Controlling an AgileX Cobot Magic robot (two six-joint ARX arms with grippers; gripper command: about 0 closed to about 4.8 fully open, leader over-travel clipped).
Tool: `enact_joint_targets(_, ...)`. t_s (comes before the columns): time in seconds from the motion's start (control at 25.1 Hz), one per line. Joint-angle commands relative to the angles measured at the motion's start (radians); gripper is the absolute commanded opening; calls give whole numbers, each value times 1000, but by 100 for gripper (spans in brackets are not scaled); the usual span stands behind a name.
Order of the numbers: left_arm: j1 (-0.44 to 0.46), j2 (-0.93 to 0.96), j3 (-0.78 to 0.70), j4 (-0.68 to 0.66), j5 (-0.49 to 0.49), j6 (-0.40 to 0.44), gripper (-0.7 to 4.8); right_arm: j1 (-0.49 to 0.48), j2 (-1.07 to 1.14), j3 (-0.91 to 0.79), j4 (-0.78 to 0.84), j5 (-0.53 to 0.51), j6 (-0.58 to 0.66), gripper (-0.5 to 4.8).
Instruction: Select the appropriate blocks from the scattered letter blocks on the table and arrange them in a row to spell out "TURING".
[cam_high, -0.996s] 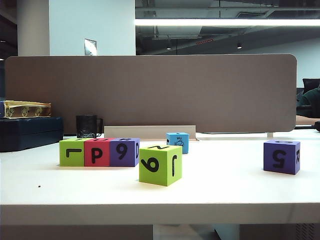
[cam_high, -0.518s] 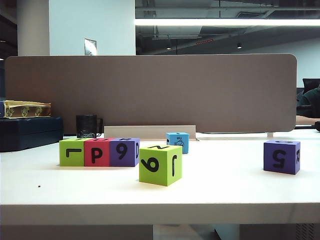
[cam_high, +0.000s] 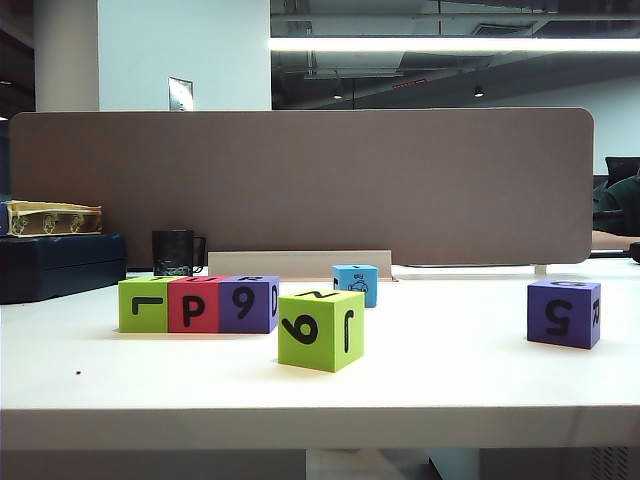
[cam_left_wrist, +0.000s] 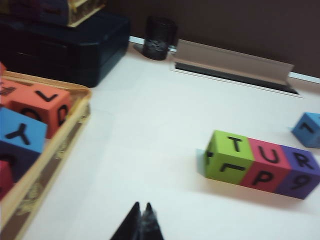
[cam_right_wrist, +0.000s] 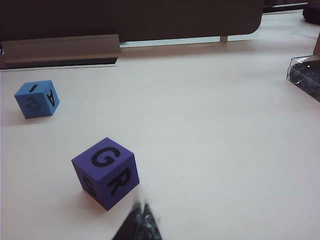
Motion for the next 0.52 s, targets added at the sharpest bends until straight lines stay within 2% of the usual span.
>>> enact_joint_targets(0.04, 1, 1, 33, -14, 30, -23, -6, 0, -9, 21, -13, 3, 5, -2)
enact_joint_targets(0.16, 1, 7, 89, -69, 31, -23, -6, 0, -9, 26, -17, 3, 5, -2)
enact_joint_targets(0.36, 1, 42, 195, -82, 39, -41, -6, 1, -9, 26, -32, -1, 13, -2)
enact_joint_targets(0.52, 1, 226, 376, -175, 138, -37, -6, 1, -9, 26, -33, -1, 30, -2)
